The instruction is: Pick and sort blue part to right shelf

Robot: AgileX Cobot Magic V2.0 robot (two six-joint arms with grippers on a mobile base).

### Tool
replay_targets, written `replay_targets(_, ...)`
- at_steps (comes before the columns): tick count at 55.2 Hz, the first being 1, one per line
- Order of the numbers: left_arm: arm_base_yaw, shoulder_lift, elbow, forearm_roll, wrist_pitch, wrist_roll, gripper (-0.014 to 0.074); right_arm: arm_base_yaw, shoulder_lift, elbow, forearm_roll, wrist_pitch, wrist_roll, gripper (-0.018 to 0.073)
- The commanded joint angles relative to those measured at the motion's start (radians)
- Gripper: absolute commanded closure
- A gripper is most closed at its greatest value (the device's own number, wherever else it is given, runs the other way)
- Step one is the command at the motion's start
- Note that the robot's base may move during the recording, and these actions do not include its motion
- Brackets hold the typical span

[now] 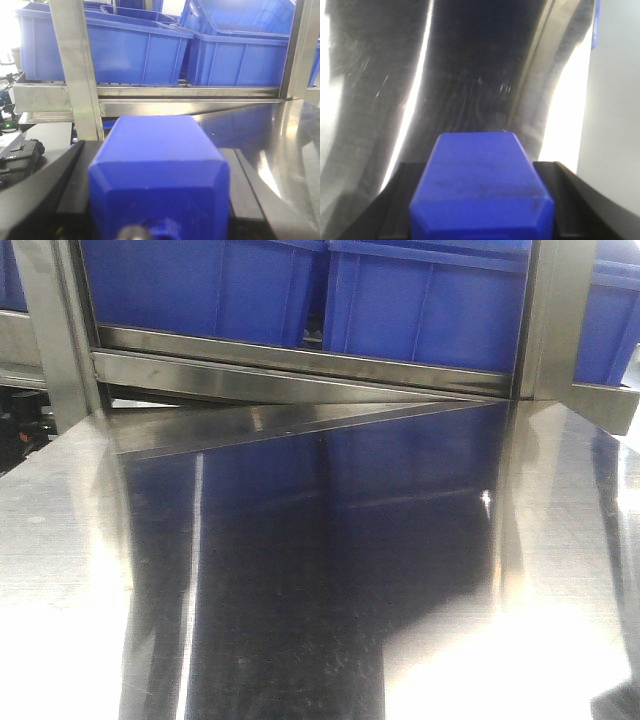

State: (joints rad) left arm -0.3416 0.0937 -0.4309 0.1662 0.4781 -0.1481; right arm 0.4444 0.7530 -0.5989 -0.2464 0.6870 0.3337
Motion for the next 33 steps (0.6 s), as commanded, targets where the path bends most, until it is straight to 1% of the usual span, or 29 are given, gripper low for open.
replay_targets(1, -0.003, 0.011, -0.029, 0.006, -0.101, -0.004, 0.0296, -0.003, -0.136, 0.049, -0.038, -0.082, -0.011, 0.0404)
replay_targets(9, -0.003, 0.011, -0.029, 0.006, -0.101, -0.004, 0.0296, -0.003, -0.342, 0.134, -0.049, -0.071, -0.011, 0.0404)
replay_targets(18, -0.003, 0.011, -0.029, 0.006, -0.101, -0.004, 0.0296, -0.003, -0.544, 0.154, -0.056, -0.072, -0.015, 0.0404)
replay_targets(26, -0.003, 0.011, -0.029, 0.006, -0.101, -0.004, 0.0296, -0.003, -0.655, 0.153, -0.057, -0.087, -0.057, 0.0404)
replay_targets(33, -0.003, 0.011, -0.029, 0.006, -0.101, -0.004, 0.0296, -0.003, -0.702, 0.148, -0.059, -0.126, -0.107, 0.0404)
